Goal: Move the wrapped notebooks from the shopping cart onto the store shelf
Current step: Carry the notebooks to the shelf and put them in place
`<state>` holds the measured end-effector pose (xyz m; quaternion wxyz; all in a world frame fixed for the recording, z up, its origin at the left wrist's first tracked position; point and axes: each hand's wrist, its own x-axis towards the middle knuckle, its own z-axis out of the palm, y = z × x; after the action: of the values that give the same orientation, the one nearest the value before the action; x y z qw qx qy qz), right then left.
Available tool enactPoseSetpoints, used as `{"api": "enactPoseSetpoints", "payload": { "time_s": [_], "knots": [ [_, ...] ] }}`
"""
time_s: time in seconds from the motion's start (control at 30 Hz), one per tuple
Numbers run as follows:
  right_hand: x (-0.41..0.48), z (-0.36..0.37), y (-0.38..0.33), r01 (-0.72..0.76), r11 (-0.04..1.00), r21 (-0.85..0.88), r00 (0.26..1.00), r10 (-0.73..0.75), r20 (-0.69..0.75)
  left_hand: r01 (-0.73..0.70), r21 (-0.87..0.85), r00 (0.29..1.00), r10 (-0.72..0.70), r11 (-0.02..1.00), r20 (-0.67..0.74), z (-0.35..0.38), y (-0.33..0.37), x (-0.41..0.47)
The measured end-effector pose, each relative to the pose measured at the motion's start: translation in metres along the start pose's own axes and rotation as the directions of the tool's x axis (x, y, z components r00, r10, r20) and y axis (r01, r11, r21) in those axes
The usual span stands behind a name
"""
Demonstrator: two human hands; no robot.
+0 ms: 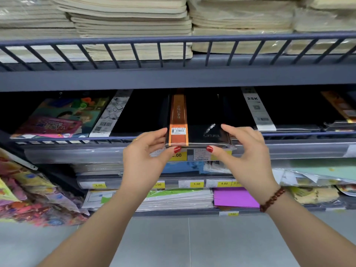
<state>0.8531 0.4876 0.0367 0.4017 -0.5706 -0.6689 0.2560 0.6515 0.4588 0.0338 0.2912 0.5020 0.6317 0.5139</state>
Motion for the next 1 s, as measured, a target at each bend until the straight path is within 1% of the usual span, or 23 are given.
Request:
{"api": "enactPoseSetpoints", "payload": {
  "time_s": [0.07,0.1,0.2,0.3,0.5,0.7,0.77,0.87,0.93,1.0],
  "knots": [
    [0.011,0.001,0.003,0.059,0.994,-0.09,0.998,-0.061,-0.025,-0.053,0.085,0.999,0.053,0.995,-0.006,0.002,0.002,0.009],
    [0.017,0.002,0.005,0.065,0.992,-0.109,0.997,-0.069,-0.028,-0.081,0.128,0.997,0.081,0.989,0.002,0.003,0.003,0.014],
    [0.03,0.006,0.008,0.024,0.995,-0.092,1.0,-0.025,-0.003,-0.117,0.244,0.993,0.118,0.963,0.009,0.005,0.005,0.029],
    [0.039,0.01,0.012,0.007,0.995,-0.102,1.0,-0.009,-0.02,-0.164,0.353,0.985,0.17,0.921,0.015,0.006,0.004,0.04],
    [0.048,0.013,0.018,0.0,0.997,-0.077,1.0,0.0,-0.006,-0.153,0.33,0.988,0.152,0.932,0.028,0.006,-0.001,0.049],
    [0.047,0.011,0.016,-0.005,0.996,-0.093,0.999,0.009,0.045,-0.155,0.36,0.988,0.142,0.92,0.063,0.005,-0.001,0.046],
    [0.045,0.007,0.015,0.026,0.987,-0.159,0.994,-0.009,0.107,-0.139,0.38,0.989,0.107,0.915,0.104,0.003,0.003,0.043],
    [0.037,-0.009,0.006,0.107,0.949,-0.297,0.965,-0.027,0.262,-0.154,0.455,0.979,0.074,0.877,0.189,-0.007,0.014,0.036],
    [0.031,-0.024,-0.004,0.177,0.904,-0.389,0.953,-0.058,0.298,-0.203,0.524,0.968,0.087,0.827,0.237,-0.02,0.024,0.027],
    [0.022,-0.039,-0.02,0.226,0.85,-0.475,0.945,-0.074,0.317,-0.285,0.622,0.948,0.119,0.729,0.295,-0.039,0.035,0.013]
  ]
}}
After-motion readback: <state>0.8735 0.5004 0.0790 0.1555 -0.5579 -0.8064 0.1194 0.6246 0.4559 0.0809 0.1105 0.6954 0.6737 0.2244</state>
